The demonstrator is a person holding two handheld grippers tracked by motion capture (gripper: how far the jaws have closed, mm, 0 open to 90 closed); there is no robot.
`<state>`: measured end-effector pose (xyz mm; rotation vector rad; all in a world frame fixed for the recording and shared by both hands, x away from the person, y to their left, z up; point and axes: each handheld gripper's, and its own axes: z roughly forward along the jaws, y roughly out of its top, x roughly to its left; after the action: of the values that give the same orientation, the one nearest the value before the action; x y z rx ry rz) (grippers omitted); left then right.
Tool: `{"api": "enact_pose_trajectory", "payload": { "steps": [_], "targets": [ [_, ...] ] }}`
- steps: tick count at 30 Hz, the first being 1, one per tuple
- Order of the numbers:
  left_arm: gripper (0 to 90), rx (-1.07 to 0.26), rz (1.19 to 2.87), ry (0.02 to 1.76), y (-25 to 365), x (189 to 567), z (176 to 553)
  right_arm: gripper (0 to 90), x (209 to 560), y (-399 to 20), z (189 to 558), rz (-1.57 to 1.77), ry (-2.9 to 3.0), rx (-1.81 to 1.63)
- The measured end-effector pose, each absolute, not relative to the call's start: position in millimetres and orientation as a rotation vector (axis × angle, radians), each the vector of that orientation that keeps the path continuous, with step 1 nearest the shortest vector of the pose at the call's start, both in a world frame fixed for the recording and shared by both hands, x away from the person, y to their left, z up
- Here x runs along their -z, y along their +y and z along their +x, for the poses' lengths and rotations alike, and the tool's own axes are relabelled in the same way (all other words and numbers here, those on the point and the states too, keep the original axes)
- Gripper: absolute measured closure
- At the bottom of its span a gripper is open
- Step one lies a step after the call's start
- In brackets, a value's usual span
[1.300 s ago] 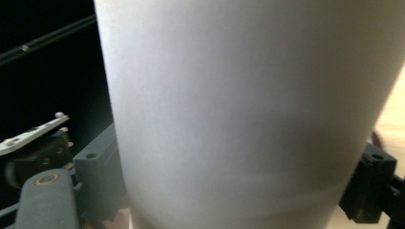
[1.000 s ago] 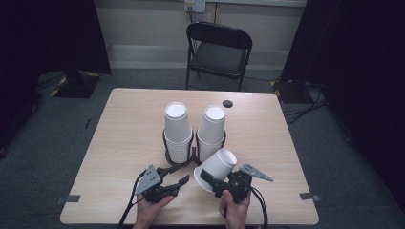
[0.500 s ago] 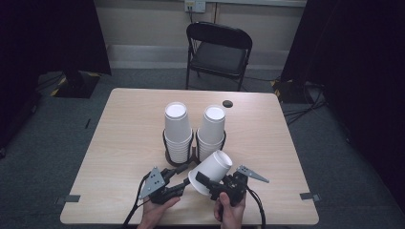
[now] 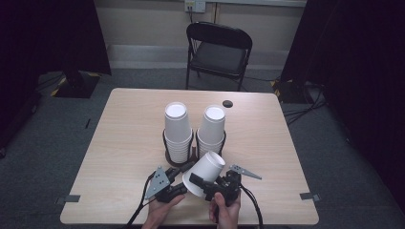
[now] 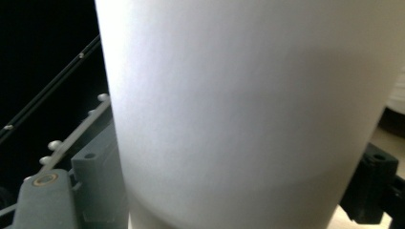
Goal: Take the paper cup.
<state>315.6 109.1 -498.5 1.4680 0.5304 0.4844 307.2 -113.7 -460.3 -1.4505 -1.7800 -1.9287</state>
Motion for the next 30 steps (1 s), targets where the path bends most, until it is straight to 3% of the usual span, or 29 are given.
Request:
{"api": "enact_pose_trajectory", "payload": {
  "steps": [5,16,30],
  "targets": [
    [62.4,-0.498,1.446,0.528,106.7,498.0,313.9,14.0,460.2,-107.4,308.0,-1.436,-1.795,1.890],
    [80.8,-0.517,1.440,0.559,107.8,497.6,312.3,11.7,464.1,-103.7,310.1,-1.427,-1.775,1.894],
    [83.6,-0.457,1.457,0.556,108.5,494.9,312.8,9.7,462.7,-108.7,307.7,-1.431,-1.778,1.983]
  ]
}}
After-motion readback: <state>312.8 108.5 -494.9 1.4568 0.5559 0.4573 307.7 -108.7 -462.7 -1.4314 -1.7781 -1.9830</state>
